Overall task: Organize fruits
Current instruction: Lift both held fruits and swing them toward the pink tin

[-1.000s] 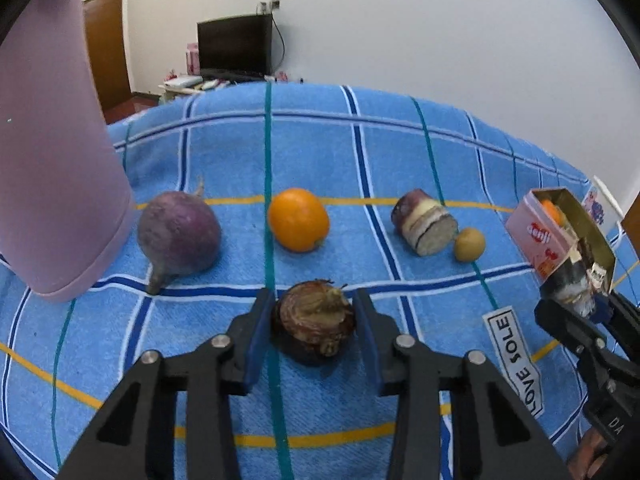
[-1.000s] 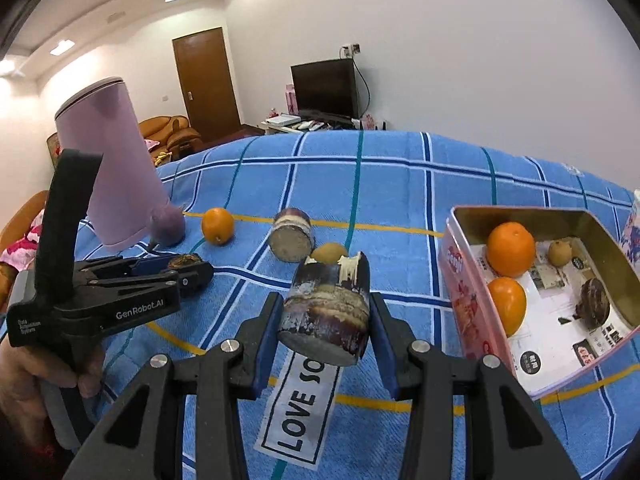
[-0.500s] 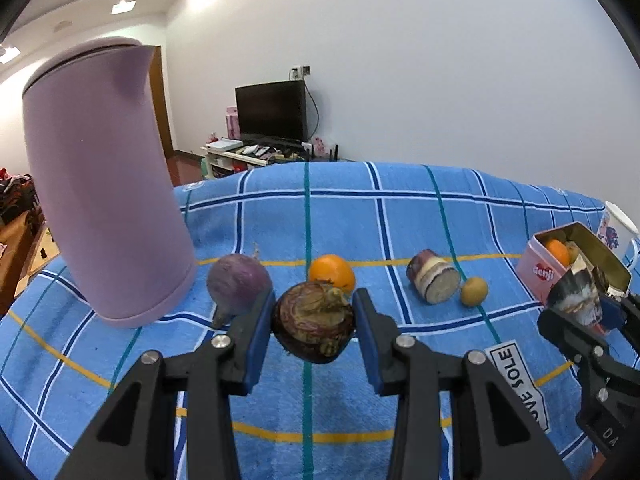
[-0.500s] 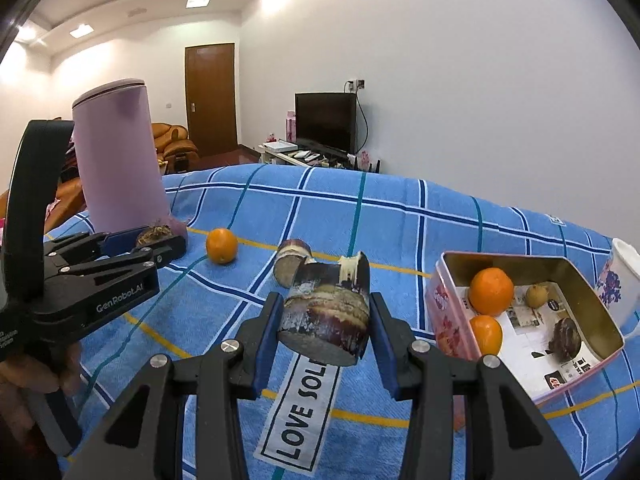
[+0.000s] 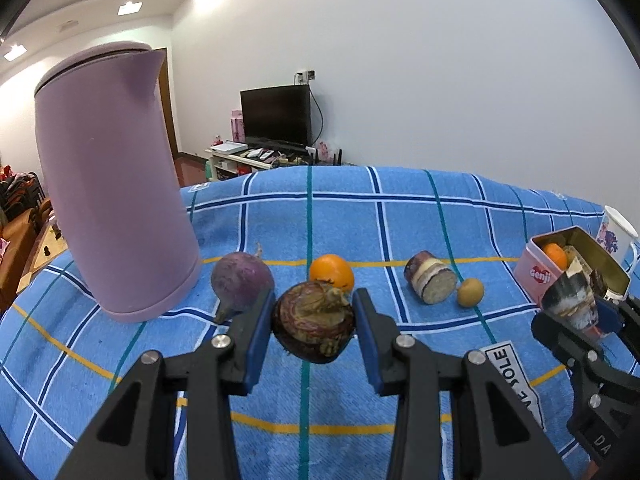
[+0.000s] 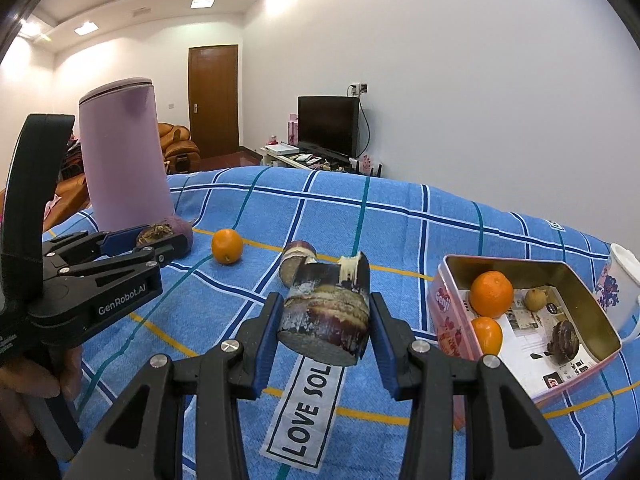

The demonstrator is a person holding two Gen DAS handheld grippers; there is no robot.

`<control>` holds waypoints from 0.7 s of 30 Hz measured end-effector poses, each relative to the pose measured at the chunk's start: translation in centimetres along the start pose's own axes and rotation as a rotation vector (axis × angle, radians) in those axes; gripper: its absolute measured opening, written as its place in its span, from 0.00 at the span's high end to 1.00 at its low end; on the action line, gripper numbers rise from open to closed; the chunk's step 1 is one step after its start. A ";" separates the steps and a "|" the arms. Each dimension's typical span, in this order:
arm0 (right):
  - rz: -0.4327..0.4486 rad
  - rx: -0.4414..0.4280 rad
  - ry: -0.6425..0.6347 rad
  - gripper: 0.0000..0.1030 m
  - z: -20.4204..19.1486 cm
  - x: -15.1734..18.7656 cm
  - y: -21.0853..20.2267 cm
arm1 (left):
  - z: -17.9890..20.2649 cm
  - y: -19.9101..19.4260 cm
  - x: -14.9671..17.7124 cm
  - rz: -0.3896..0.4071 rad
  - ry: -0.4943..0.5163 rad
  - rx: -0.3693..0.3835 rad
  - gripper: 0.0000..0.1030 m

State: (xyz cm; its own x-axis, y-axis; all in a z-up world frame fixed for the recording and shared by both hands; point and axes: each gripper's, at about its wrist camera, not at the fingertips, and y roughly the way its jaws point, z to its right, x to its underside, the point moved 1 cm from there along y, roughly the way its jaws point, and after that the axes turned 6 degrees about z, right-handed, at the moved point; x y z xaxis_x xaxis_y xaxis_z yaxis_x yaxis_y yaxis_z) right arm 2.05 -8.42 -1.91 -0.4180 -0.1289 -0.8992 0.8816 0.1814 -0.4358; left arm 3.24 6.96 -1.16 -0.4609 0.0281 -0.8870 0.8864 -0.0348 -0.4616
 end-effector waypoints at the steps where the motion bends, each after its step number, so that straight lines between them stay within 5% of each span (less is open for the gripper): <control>1: 0.001 0.000 -0.001 0.57 0.0 0.0 0.0 | 0.0 -0.1 0.0 0.002 0.000 0.000 0.59; 21: -0.001 -0.001 -0.003 0.57 0.2 0.2 -0.5 | 1.5 -2.3 0.6 0.034 0.004 -0.015 0.59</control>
State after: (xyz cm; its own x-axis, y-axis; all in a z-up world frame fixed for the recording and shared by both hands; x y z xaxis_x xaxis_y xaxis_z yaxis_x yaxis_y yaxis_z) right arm 1.53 -8.78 -1.85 -0.4183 -0.1318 -0.8987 0.8810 0.1819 -0.4367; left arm 0.82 5.53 -0.64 -0.4302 0.0310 -0.9022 0.9022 -0.0208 -0.4309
